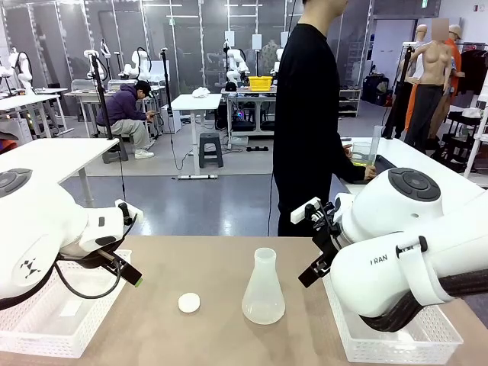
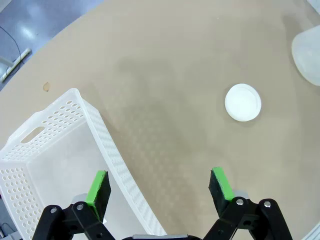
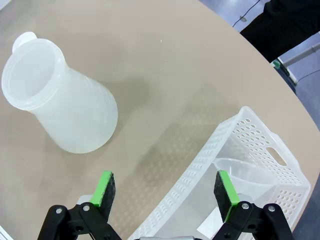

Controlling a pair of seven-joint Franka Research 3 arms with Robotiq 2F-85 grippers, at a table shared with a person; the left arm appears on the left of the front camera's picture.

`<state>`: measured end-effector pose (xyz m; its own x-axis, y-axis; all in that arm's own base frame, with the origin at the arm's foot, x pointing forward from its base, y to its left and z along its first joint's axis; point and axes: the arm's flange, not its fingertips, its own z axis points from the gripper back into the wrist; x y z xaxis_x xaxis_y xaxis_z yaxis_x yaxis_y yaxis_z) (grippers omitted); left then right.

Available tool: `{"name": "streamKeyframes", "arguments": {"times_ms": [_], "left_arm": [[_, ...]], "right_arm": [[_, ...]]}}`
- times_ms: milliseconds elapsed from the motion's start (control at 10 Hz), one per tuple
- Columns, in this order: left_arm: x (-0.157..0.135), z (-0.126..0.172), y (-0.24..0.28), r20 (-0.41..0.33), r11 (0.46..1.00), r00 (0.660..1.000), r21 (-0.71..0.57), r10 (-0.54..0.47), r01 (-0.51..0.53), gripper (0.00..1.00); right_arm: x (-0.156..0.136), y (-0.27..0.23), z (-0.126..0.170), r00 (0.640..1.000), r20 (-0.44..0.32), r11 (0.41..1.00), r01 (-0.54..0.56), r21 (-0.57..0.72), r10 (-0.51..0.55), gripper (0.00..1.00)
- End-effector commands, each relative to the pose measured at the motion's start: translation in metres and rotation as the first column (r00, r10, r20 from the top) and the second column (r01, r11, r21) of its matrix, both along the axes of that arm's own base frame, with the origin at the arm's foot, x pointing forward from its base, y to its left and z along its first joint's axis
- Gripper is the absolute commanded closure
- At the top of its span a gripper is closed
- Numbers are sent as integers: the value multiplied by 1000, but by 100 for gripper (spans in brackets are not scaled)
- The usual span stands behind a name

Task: Prepare the solutions needed for the experiment.
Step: Pick up the Plastic Funnel and insert it into the Big flask.

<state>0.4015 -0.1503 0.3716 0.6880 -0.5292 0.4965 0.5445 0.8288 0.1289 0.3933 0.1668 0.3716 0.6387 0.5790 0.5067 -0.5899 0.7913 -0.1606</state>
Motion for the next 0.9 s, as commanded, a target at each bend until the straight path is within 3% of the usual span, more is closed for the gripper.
{"name": "streamKeyframes", "arguments": {"times_ms": [0, 500, 600, 800], "left_arm": [[0, 3, 0, 0, 1000, 1000, -18, 6, -6, 0], [-3, 38, 4, -37, 996, 999, -84, -20, 17, 0], [-7, 19, -9, 11, 998, 1000, -61, 8, -8, 0], [-7, 19, -9, 11, 998, 1000, -61, 8, -8, 0]], "right_arm": [[-1, -1, 5, 999, 14, 999, 50, 11, -50, 0], [-9, 1, 54, 994, 63, 993, 81, 81, -87, 0], [-5, 1, 32, 998, 48, 998, 31, 48, -34, 0], [-5, 1, 32, 998, 48, 998, 31, 48, -34, 0]]}}
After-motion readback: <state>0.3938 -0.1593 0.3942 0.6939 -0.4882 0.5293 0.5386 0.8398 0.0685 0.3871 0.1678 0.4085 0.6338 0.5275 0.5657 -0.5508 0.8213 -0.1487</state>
